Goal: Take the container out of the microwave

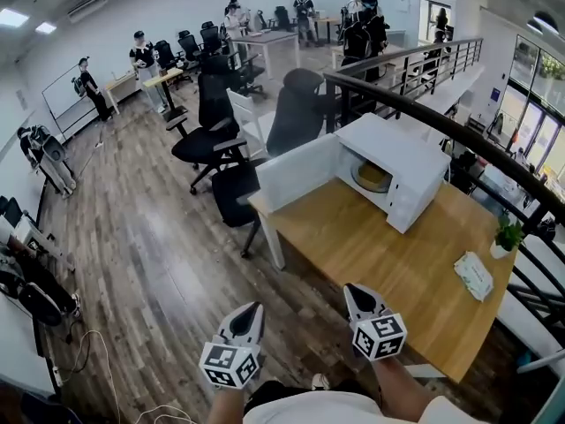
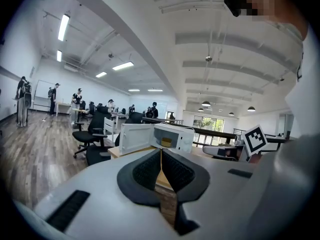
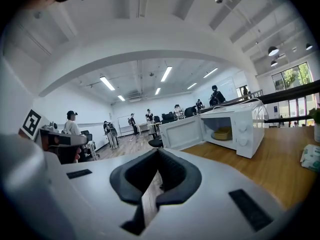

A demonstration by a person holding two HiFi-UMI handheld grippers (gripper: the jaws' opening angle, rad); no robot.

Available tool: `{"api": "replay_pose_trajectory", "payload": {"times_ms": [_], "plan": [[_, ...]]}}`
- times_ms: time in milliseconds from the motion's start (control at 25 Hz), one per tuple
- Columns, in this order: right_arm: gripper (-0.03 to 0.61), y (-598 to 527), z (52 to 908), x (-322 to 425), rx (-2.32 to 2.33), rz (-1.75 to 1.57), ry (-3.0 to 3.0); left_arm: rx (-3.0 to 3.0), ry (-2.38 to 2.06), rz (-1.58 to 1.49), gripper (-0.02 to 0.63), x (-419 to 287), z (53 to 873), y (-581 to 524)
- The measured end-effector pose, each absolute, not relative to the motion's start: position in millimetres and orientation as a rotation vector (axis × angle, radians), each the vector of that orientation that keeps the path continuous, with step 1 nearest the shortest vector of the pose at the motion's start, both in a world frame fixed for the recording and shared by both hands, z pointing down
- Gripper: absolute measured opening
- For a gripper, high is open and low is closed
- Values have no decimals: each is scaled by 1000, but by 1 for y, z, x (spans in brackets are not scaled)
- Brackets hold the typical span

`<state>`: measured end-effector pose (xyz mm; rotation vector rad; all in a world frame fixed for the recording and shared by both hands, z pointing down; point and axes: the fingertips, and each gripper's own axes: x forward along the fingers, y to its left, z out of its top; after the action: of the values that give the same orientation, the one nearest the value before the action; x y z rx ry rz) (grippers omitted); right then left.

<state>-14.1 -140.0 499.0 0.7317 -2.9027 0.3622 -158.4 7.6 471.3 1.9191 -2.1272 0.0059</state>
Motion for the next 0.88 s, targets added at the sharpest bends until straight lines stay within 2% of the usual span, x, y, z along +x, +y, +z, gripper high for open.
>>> {"api": "replay_pose_trajectory", "payload": {"times_ms": [480,880], "plan": [[23,-253,517,-50,939,336,-2823,2064,-2001,-6,37,-220,483,-128],[23,-350,515,-119,1244,326,-2684,2270,-1795,70,37,-310,487,-264]]}}
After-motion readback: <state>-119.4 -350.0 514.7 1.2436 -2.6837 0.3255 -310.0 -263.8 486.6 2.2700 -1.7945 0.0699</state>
